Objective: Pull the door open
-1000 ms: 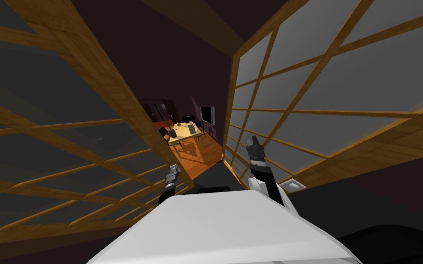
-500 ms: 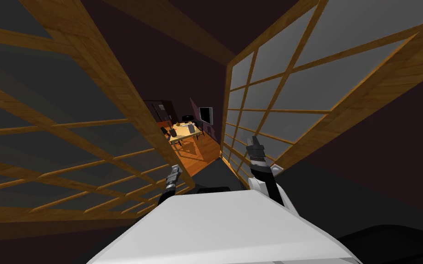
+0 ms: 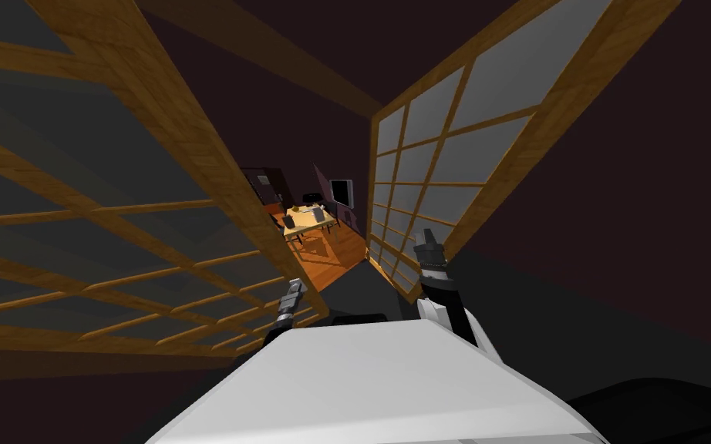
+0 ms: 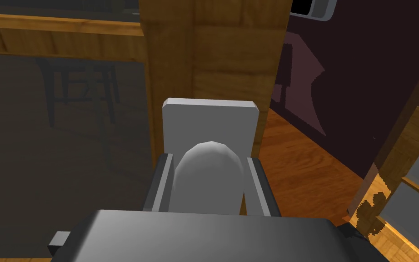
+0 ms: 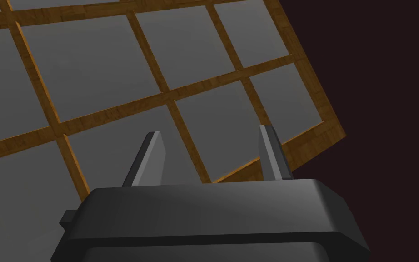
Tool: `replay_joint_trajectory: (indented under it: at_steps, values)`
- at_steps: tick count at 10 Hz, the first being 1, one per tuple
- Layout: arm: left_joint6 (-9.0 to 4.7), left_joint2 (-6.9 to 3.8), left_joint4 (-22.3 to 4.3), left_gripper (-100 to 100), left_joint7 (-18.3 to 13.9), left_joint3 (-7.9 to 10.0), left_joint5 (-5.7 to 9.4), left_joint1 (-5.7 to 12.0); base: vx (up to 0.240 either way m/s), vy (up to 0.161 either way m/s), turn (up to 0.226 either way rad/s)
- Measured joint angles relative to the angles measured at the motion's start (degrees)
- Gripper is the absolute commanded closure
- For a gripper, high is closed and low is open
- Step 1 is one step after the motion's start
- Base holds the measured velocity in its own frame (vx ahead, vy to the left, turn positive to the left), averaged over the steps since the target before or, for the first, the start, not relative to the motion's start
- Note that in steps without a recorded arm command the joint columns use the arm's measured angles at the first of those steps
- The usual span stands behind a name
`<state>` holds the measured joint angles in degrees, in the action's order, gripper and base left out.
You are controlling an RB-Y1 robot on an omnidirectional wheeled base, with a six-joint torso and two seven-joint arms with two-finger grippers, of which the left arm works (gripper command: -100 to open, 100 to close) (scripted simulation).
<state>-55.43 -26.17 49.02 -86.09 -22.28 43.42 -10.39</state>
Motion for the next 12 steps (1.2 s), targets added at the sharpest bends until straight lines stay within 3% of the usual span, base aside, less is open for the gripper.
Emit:
replay_joint_trajectory:
  at_steps: [2, 3, 6, 10, 12]
  values:
    - [-0.75, -0.81, 0.51, 100, -1.02, -1.31, -0.60, -0.85, -0.154, 0.020, -0.057]
    - [-0.70, -0.72, 0.45, 100, -1.14, -1.57, -0.70, -1.04, -0.167, 0.004, -0.114]
    - [-2.57, -2.70, 1.36, 100, -2.67, -3.17, -1.38, -2.43, -0.246, 0.034, -0.136]
    - [-6.03, -4.67, 0.68, 100, -5.45, -6.34, -2.84, -4.09, -0.212, 0.035, -0.097]
    - [-6.58, -4.86, 0.14, 100, -6.00, -7.03, -3.11, -4.51, -0.188, 0.035, -0.145]
